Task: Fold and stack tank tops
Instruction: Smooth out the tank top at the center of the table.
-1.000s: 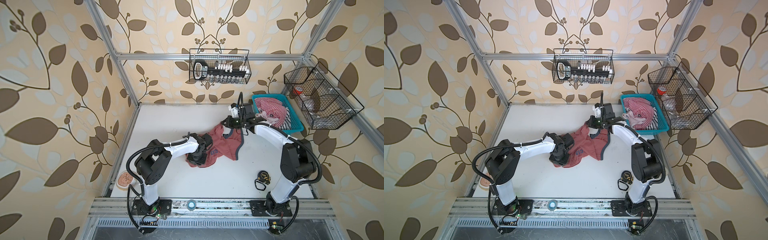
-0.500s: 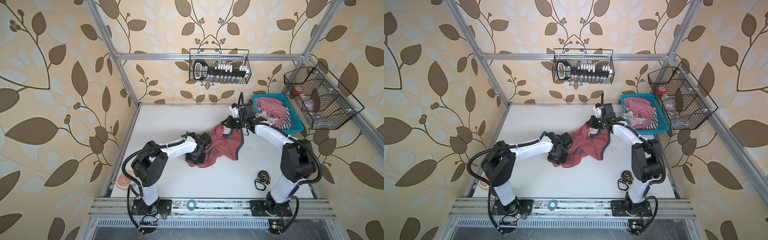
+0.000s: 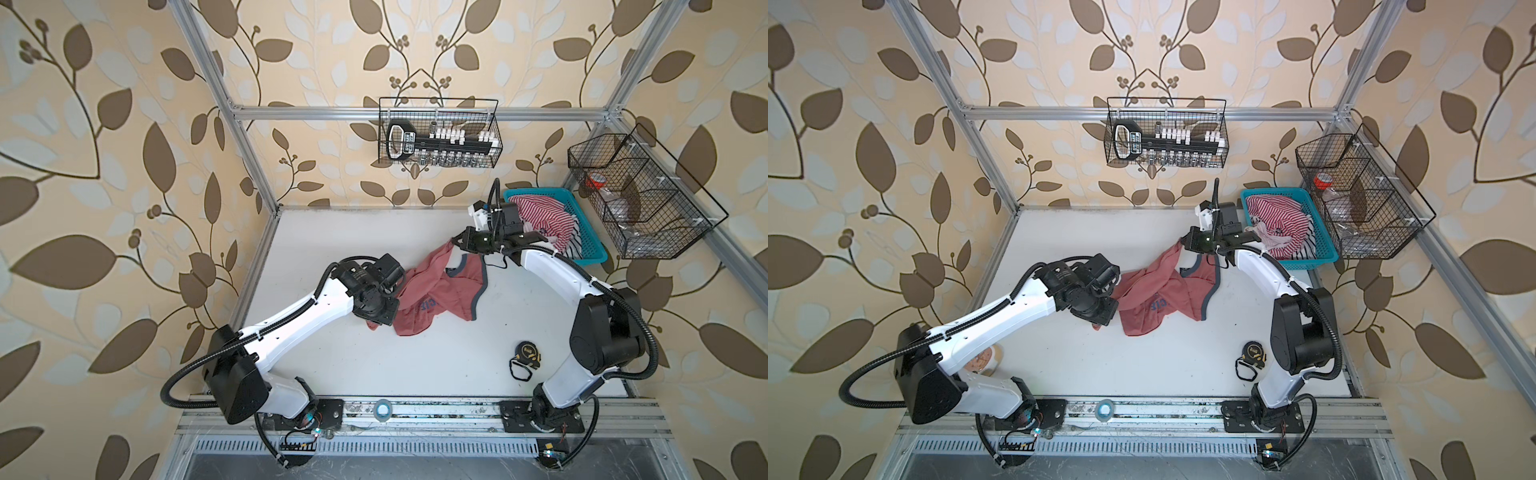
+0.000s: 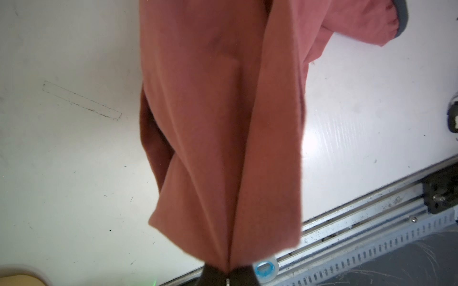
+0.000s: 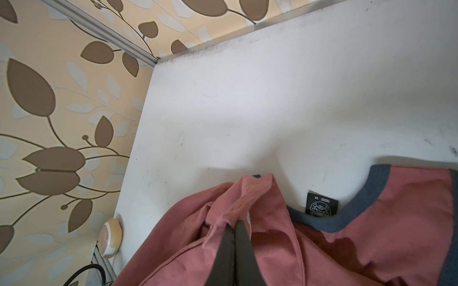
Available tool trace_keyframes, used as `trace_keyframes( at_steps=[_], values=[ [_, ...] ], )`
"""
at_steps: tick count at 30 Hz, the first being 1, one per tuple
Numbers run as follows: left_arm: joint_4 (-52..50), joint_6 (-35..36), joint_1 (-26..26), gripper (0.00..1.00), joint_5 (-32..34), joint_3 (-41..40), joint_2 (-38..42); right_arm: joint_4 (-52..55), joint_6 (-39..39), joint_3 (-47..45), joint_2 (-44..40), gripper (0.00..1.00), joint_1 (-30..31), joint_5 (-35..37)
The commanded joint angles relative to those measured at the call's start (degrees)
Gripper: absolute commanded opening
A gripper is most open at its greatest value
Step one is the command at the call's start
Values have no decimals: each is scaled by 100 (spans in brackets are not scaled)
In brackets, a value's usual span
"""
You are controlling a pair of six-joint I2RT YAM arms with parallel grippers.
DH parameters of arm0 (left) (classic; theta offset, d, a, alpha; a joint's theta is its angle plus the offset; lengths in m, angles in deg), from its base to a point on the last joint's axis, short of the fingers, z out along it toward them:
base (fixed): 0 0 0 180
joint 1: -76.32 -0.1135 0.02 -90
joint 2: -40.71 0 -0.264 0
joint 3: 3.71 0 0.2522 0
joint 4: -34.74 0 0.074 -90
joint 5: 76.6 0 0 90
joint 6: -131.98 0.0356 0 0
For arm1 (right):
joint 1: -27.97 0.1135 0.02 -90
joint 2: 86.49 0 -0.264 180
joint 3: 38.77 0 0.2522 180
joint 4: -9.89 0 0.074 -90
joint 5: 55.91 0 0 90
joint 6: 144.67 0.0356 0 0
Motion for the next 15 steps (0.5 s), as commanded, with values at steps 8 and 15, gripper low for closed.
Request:
trace_keyframes(
  at_steps=[8,15],
  values=[
    [-278,419,-70,2,-480,-4,1398,188,-117,119,-250,0,-346,-18],
    [-99,589,-75,6,-1089,-266,1984,156,-76,158,-92,0,-523,19]
  ],
)
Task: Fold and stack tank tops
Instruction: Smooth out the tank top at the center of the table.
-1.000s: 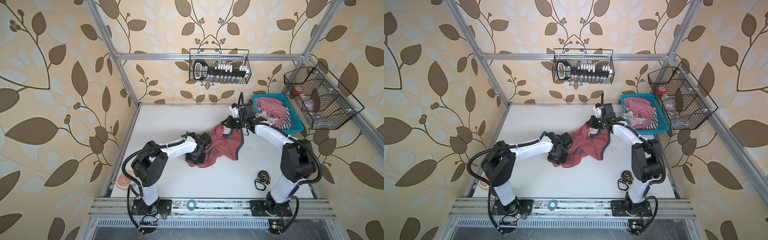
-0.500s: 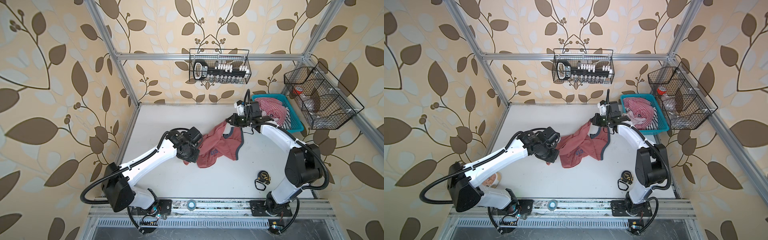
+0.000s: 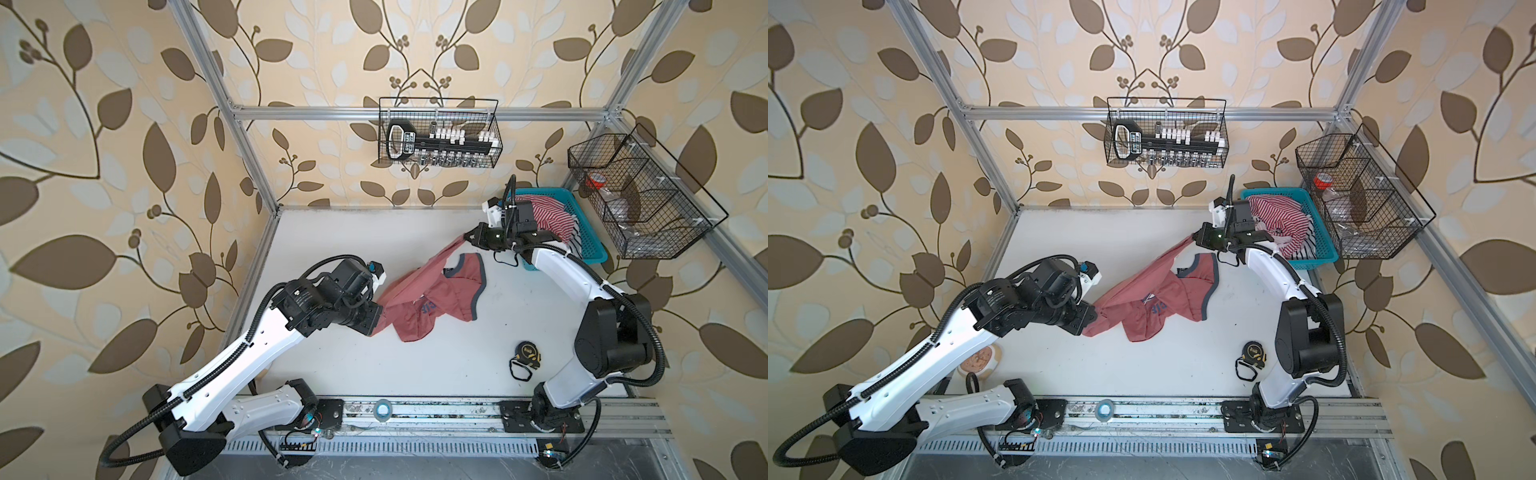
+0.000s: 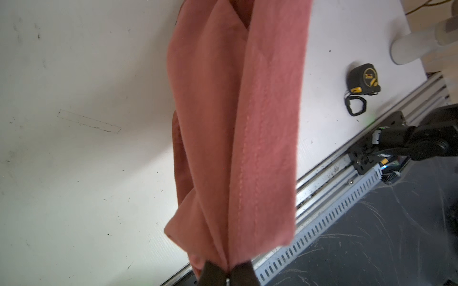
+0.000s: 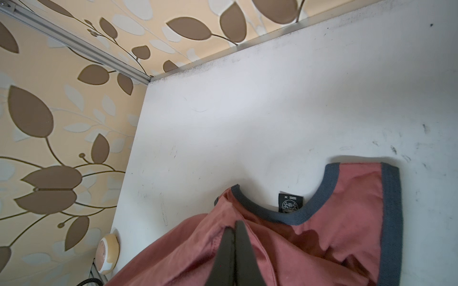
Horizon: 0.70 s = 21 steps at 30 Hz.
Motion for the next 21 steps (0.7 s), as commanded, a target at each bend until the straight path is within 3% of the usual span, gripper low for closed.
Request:
trace_keyframes(
  at_steps=[1,7,10,12,16,20,21],
  values=[
    [48,223,-38,7,-522,-111,207,6,-52,169,93,0,-127,31],
    [461,309,-38,17,-973,-366,276,-31,20,319,298,0,-176,18],
    [783,217,-36,8,-1083,-512,122,-57,39,324,329,0,-160,-9],
    [770,153,-38,0,-828,-475,-37,-12,3,314,312,0,-165,-12],
    [738,100,-77,0,-461,-338,-187,147,-160,244,101,0,-161,67],
    [1085,2,-73,1,-1140,-461,-470,219,-243,152,-84,0,-135,93],
    [1202,-71,-44,5,-1375,-517,-627,238,-266,142,-106,0,-113,93]
  ],
)
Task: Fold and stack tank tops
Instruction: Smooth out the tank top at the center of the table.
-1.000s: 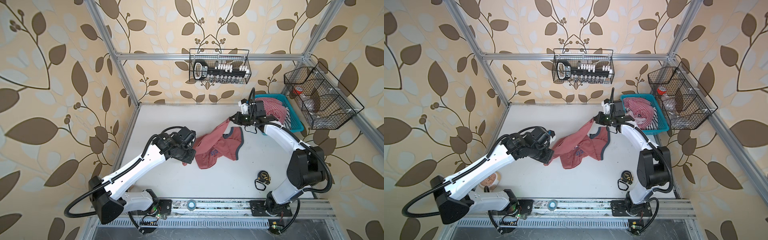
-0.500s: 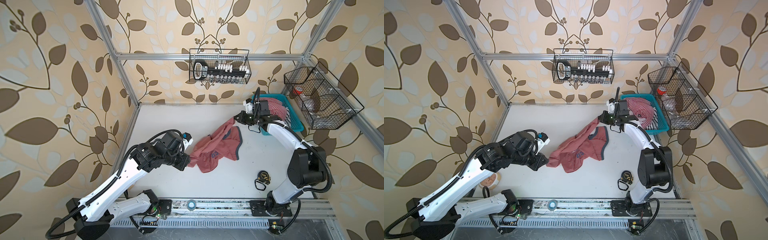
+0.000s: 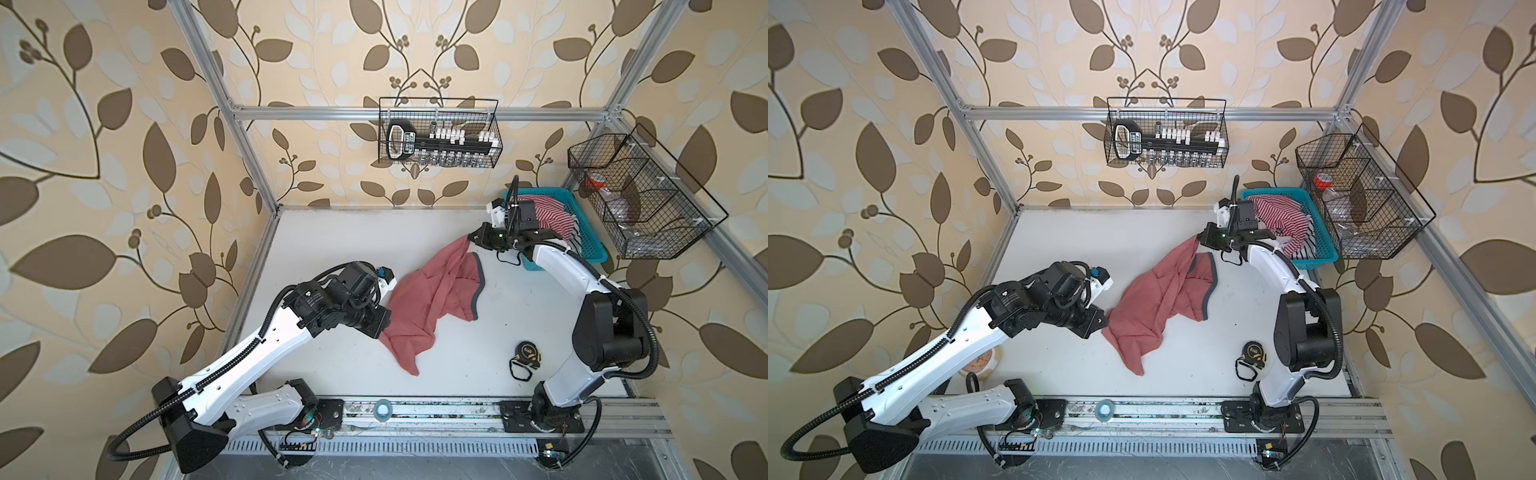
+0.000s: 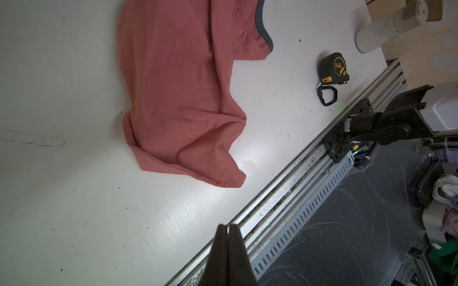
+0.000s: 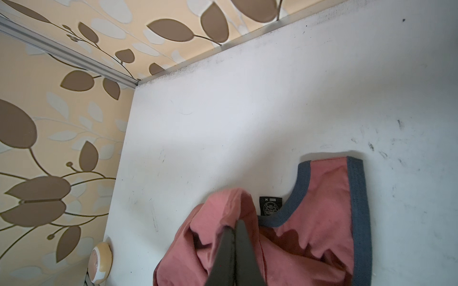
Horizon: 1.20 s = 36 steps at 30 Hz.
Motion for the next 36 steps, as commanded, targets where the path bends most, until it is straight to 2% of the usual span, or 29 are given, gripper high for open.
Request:
trace_keyframes(
  at_steps=[1,5,8,16,22,29,36],
  values=[
    [469,-221,58,8,-637,-90,-389,124,-190,41,-256,0,72,49],
    [428,-314,687,14,-355,76,-1195,164,-238,31,-181,0,142,25],
    [160,-269,1172,16,-103,392,-1745,156,-261,-8,-162,0,199,-3],
    [-288,-291,1926,21,196,740,-2962,-82,-270,-337,-220,0,297,-106],
    [-240,-606,2053,29,582,602,-3649,-278,-269,-583,-262,0,323,-194],
    [184,-1034,2064,44,781,488,-3862,-478,-225,-848,-376,0,347,-213],
    [127,-1016,2221,41,715,567,-4234,-545,-217,-900,-380,0,353,-236]
  ],
)
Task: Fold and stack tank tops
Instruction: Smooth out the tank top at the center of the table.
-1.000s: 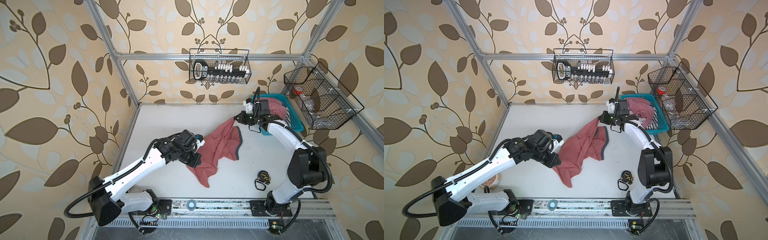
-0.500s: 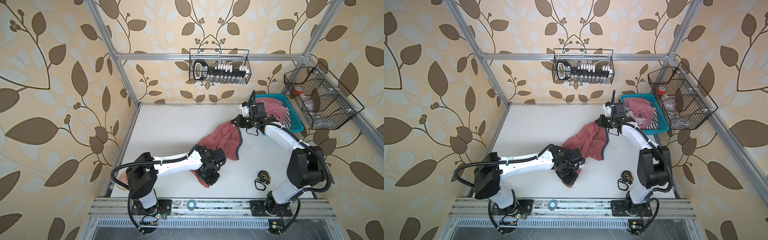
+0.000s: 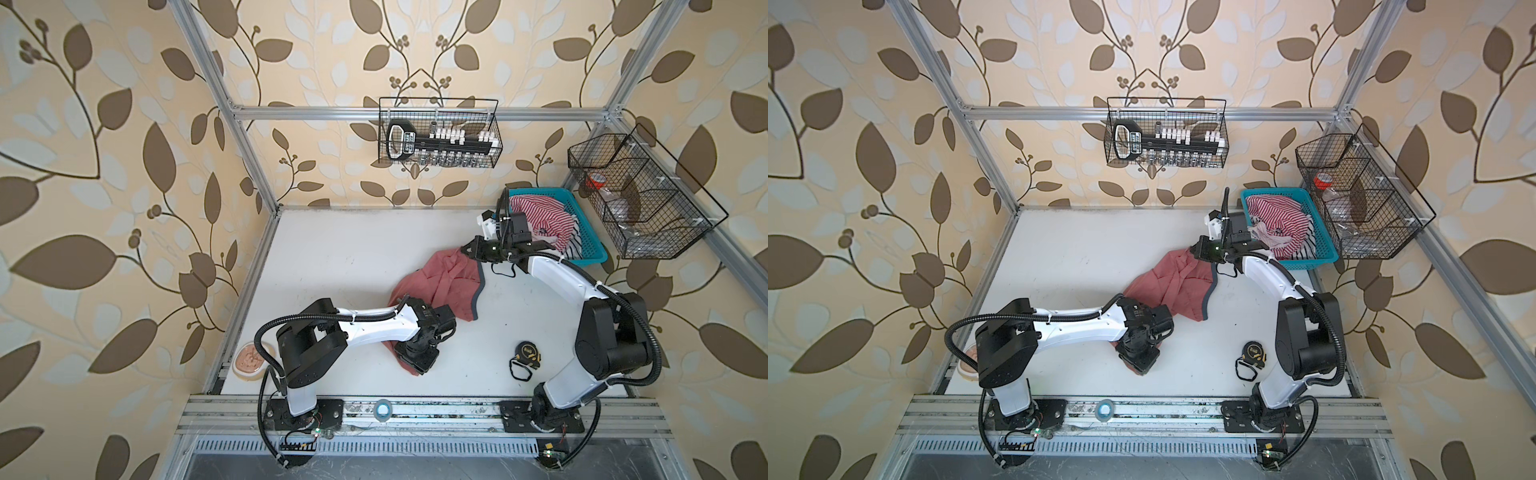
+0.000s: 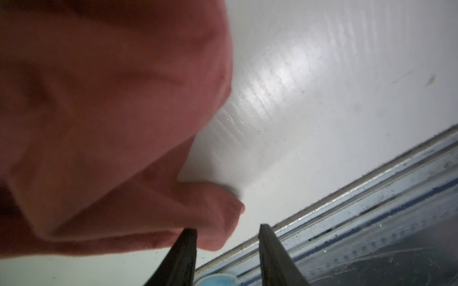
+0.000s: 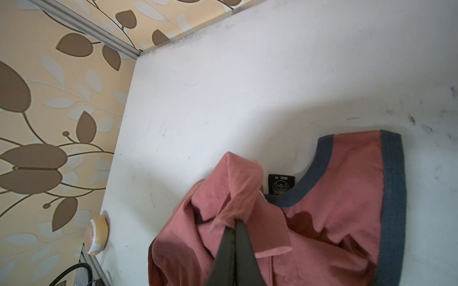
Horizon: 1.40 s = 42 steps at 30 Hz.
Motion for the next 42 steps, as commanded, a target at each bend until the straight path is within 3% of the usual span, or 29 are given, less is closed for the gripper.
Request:
trace_keyframes(
  at_steps=[1,10,13,16,21,26,30,42],
  values=[
    [-212,-60,157,40,103,68,-199,-112,-55,-118,-174,0,35,-117],
    [-539,-1,198,35,196,21,-412,-189,-25,-177,-183,0,23,-138],
    [-527,6,197,21,202,36,-480,-191,-15,-190,-180,0,28,-140],
    [-568,20,202,0,405,71,-338,-180,-24,-178,-225,0,24,-140],
    [-1187,142,-94,0,1220,394,600,-97,3,-99,-540,0,-41,-106],
    [-1645,513,-1149,0,1766,1014,2486,134,-7,140,-1245,0,-137,13],
    [-1625,943,-1765,0,2028,1631,3498,340,-15,346,-1840,0,-230,88],
    [-1559,1562,-2009,0,4360,3505,4348,1200,-194,981,-3715,0,-509,359]
  ],
)
